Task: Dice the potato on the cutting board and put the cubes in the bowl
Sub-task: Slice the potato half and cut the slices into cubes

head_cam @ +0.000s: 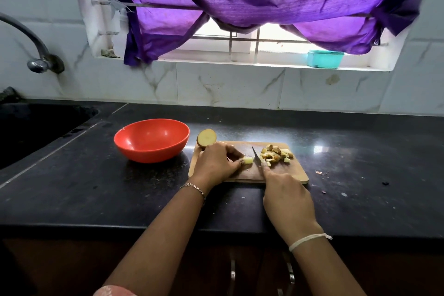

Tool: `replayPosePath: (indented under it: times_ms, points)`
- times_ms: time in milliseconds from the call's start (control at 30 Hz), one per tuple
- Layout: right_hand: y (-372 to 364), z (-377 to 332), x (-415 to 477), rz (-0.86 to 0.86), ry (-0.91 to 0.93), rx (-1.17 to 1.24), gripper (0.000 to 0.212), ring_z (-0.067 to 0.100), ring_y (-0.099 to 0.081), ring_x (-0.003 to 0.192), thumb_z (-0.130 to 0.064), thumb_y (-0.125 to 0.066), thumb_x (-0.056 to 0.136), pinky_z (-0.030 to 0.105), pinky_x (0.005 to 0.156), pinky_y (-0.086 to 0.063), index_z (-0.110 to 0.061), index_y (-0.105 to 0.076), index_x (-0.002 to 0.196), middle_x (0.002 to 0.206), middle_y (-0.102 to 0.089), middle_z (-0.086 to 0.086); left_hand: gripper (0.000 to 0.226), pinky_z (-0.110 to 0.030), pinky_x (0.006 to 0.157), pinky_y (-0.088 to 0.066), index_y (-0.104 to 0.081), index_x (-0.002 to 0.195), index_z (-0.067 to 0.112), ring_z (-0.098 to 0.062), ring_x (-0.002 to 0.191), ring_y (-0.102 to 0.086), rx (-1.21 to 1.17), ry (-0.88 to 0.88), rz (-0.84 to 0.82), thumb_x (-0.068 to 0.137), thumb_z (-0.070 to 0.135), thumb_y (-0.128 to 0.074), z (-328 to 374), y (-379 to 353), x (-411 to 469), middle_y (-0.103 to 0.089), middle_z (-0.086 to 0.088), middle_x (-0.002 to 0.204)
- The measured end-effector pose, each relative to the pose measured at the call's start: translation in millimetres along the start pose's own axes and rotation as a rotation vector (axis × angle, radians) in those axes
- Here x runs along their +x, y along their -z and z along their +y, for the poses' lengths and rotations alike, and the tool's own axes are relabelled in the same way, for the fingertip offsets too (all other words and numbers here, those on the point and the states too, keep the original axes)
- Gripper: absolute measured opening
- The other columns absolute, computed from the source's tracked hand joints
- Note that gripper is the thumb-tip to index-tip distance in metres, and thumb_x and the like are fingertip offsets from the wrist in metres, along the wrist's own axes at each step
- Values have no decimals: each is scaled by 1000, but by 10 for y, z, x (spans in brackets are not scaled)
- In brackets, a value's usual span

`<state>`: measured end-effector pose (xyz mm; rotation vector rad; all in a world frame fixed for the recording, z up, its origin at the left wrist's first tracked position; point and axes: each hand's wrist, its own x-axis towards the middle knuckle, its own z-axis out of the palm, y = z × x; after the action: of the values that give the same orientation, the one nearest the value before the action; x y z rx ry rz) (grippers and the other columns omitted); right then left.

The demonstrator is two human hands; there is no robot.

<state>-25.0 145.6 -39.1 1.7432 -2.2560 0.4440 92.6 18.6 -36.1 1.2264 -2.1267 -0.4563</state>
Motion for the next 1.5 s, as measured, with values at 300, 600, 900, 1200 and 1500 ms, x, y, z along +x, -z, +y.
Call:
replayPosePath:
  times_ms: [300,600,900,1200,1500]
  points:
    - [12,66,-119,29,-23,135,61,23,-63,99,-19,-42,98,34,77,-52,-39,-18,151,111,-64,6,18,-21,79,-50,-75,93,28,0,80,-60,6,-9,34,79,39,-76,27,-31,22,-72,14,90]
    - [25,31,-82,3,25,57,57,21,-62,100,-15,-35,101,33,74,-50,-35,-19,152,111,-62,3,16,-19,74,-50,-75,92,28,2,74,-59,-37,-4,10,78,36,-77,26,-24,31,-71,14,84]
    - [-52,-2,151,-1,49,36,59,22,-61,96,-5,-32,98,31,70,-47,-29,-24,152,109,-60,6,15,-14,68,-43,-74,86,30,3,70,-59,-46,20,12,76,41,-78,20,-40,21,-71,16,79]
    - [-67,9,-72,70,19,137,57,21,-63,94,-18,-38,99,33,69,-50,-39,-23,150,104,-65,3,20,-8,63,-35,-74,88,30,3,74,-59,-32,27,27,75,45,-78,29,-21,13,-67,18,76]
    - [16,-77,2,7,72,49,52,21,-61,103,-10,-33,100,30,77,-49,-26,-29,150,116,-61,4,17,-14,68,-43,-74,87,29,3,69,-58,-48,13,11,77,42,-77,40,-15,3,-70,16,78]
